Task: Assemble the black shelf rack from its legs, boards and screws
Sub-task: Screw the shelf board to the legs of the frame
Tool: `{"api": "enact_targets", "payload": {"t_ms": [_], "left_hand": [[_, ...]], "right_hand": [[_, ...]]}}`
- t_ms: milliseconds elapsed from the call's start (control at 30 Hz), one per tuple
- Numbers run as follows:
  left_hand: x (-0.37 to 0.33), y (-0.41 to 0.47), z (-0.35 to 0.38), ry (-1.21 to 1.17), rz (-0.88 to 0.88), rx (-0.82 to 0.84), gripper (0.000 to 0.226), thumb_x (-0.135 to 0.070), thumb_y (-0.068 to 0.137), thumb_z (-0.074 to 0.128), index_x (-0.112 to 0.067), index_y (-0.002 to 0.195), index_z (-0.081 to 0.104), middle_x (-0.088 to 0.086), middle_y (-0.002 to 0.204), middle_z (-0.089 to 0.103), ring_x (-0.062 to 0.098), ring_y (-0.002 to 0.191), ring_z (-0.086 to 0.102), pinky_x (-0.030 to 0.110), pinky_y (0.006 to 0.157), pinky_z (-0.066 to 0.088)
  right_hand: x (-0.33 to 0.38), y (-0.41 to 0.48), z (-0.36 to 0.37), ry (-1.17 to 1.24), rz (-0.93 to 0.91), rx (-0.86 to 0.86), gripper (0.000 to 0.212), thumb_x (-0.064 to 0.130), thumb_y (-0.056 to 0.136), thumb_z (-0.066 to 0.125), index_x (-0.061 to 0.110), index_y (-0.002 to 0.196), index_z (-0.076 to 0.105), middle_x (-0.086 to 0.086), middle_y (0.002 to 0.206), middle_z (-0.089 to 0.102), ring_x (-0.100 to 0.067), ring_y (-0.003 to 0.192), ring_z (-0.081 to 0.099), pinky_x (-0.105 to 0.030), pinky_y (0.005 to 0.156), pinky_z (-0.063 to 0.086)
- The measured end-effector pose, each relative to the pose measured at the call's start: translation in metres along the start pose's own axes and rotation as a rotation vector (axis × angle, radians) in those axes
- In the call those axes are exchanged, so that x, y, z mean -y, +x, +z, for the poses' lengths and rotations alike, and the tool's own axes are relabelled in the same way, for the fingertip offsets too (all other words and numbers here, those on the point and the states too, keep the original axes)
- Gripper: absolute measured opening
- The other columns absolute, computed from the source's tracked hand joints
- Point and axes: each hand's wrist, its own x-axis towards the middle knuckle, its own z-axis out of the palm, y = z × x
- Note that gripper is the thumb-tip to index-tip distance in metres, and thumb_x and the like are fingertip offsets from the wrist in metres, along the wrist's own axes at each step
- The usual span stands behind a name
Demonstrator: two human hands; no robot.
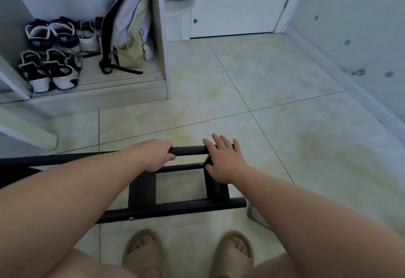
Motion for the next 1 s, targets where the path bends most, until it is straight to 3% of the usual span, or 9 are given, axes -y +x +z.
{"api": "enact_targets", "payload": {"t_ms": [233,400,633,733,800,1000], "left_hand": [[0.024,0.026,-0.002,0.075,-0.082,-0.171,0.026,-0.049,0.105,0.033,-0.025,0.103,0.042,-0.001,0.102,0.057,0.023,0.09,0.05,0.041,0.077,0.039],[0.035,0.049,-0.008,0.08,-0.165,-0.29,0.035,-0.048,0.106,0.03,-0.019,0.115,0.047,0.006,0.116,0.059,0.029,0.104,0.053,0.044,0.082,0.038],[0.035,0.055,-0.004,0.055,-0.296,-0.323,0.043,-0.054,0.103,0.032,-0.02,0.126,0.046,0.009,0.135,0.052,0.032,0.125,0.042,0.055,0.104,0.032],[0.025,0.045,-0.007,0.108,-0.232,-0.323,0.059,-0.06,0.101,0.028,-0.025,0.148,0.03,0.011,0.161,0.026,0.037,0.149,0.014,0.065,0.115,0.012],[0.008,0.036,-0.007,0.133,-0.142,-0.349,0.068,-0.065,0.099,0.024,-0.031,0.156,0.012,0.007,0.168,0.004,0.037,0.153,-0.005,0.067,0.115,0.002],[-0.064,0.01,-0.001,0.222,0.188,-0.392,0.076,-0.073,0.094,0.022,-0.035,0.158,0.003,0.001,0.168,-0.008,0.031,0.153,-0.015,0.061,0.12,-0.002]], "right_hand": [[0.013,0.048,0.01,-0.034,0.008,-0.127,0.079,0.052,0.1,0.043,0.026,0.16,-0.002,-0.005,0.169,-0.013,-0.032,0.155,-0.013,-0.059,0.121,-0.005],[0.02,0.073,0.014,0.042,0.013,-0.143,0.078,0.06,0.101,0.034,0.033,0.16,-0.01,0.002,0.167,-0.023,-0.028,0.154,-0.02,-0.059,0.121,-0.007],[0.011,0.073,0.012,0.054,0.011,-0.077,0.074,0.068,0.1,0.022,0.036,0.161,-0.005,0.009,0.166,-0.025,-0.024,0.154,-0.022,-0.058,0.121,-0.009],[0.002,0.055,0.003,0.049,-0.002,-0.043,0.073,0.068,0.1,0.024,0.038,0.161,-0.003,0.009,0.168,-0.019,-0.022,0.155,-0.02,-0.056,0.122,-0.007],[-0.008,0.038,-0.003,0.043,0.008,-0.013,0.071,0.066,0.101,0.026,0.038,0.161,-0.002,0.009,0.169,-0.015,-0.021,0.155,-0.017,-0.054,0.123,-0.006],[-0.049,-0.028,-0.007,0.094,0.082,0.047,0.067,0.059,0.104,0.031,0.035,0.162,0.007,0.007,0.17,0.002,-0.02,0.157,-0.005,-0.05,0.124,0.004]]}}
